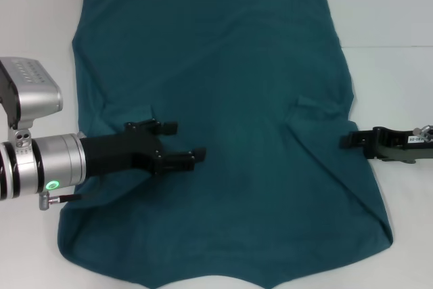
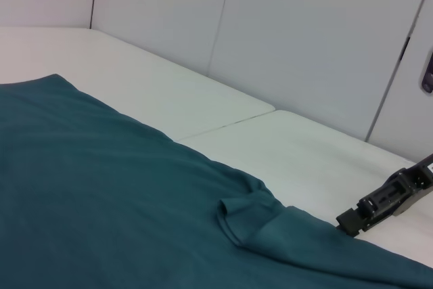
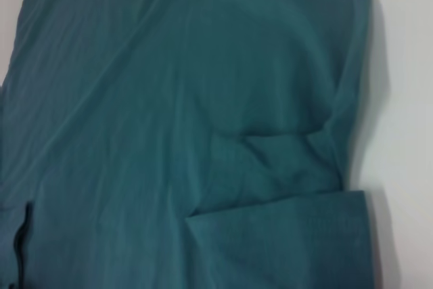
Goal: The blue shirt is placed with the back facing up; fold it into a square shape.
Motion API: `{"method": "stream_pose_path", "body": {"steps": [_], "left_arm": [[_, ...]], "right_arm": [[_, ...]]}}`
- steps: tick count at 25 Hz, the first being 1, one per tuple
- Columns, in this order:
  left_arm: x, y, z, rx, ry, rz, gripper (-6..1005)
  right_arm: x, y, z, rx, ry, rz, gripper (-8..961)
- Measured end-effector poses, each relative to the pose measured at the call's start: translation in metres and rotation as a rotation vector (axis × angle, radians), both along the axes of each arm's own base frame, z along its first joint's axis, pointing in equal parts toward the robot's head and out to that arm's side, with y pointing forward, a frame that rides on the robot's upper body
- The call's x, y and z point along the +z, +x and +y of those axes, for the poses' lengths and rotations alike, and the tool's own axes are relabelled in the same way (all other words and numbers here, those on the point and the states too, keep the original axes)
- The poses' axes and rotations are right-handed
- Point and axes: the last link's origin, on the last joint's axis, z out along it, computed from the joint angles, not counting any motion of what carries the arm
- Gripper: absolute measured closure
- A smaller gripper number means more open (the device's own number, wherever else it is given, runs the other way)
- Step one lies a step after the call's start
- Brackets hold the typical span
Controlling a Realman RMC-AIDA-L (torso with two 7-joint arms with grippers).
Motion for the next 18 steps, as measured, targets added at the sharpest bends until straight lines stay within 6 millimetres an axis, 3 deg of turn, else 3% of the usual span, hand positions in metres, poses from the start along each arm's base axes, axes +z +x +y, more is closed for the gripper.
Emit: {"method": "stream_pose_path", "body": {"steps": [12,18], "left_arm": [[0.001,-0.001,0.0007,0.002,0.004,0.004,91],[0.001,0.0,0.0013,0.0,0.004,0.004,91]], "right_arm": [[-0.0006,-0.0035,0.0012,0.015,0.011,0.012,429],[-0.0028,-0.0042,0.0007,0.041,0.0,-0.001,675]]}}
